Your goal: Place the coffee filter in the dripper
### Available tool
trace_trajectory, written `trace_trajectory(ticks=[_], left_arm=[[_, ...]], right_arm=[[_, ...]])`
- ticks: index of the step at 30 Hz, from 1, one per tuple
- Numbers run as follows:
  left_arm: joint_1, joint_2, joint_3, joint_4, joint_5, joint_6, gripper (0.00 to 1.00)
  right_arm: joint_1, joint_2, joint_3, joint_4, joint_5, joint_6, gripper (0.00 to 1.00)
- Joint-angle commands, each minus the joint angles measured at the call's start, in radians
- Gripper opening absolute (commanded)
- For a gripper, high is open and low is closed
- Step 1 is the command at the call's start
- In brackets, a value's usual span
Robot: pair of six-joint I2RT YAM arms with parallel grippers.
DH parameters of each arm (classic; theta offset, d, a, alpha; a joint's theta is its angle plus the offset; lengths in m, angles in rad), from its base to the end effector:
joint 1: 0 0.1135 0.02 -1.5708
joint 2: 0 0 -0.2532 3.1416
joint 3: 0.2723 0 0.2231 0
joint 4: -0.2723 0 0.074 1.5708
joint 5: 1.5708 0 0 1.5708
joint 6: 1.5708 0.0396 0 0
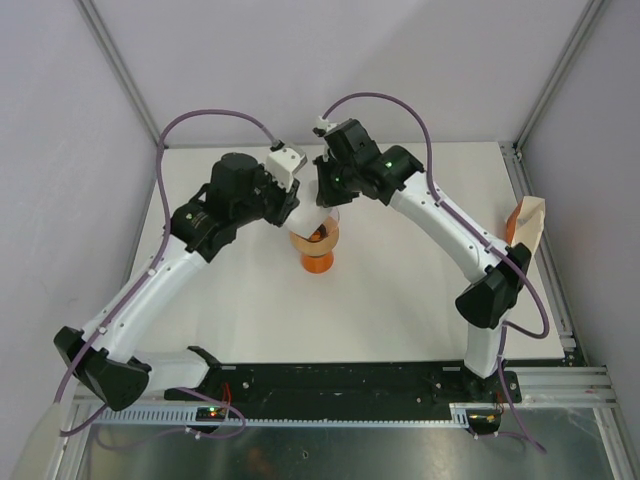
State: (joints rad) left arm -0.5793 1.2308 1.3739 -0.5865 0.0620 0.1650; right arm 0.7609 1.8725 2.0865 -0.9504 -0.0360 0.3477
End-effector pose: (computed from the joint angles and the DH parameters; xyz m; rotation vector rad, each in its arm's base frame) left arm 0.2014 -0.1347 0.3935 0.7745 1.8747 -0.3252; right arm 0.2718 0.2607 0.3833 -0.5076 2.3294 0.5926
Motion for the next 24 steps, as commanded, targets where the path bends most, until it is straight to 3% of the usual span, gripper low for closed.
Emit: trace_trajectory(ticks=[1,5,7,8,10,15,24], left_arm=[[0.006,0.016,-0.020,0.013,0.110,-0.028,0.33],[0.006,0.025,-0.030,0.012,0.119,-0.028,0.27],[0.007,0.033,-0.032,0.013,0.106,-0.029,0.16],[0.007,0.037,-0.031,0.014,0.094,-0.031,0.08],[0.013,0.047,-0.025,0.014,0.073,-0.039,0.02],[0.037,0.068,-0.001,0.015,0.064,-0.074,0.00],[0.058,0.065,0.016,0.041,0.097,-0.153,0.00]], right_arm=[[-0.011,0.012,0.047,-0.012,-0.028,-0.026,0.00],[-0.021,0.021,0.044,-0.006,-0.039,-0.031,0.00],[-0.024,0.025,0.043,0.000,-0.044,-0.036,0.03],[-0.025,0.026,0.041,0.002,-0.044,-0.037,0.08],[-0.024,0.022,0.032,0.008,-0.034,-0.039,0.19],[-0.016,-0.030,-0.051,0.056,0.010,-0.044,0.34],[0.005,-0.119,-0.213,0.179,0.026,-0.028,0.36]])
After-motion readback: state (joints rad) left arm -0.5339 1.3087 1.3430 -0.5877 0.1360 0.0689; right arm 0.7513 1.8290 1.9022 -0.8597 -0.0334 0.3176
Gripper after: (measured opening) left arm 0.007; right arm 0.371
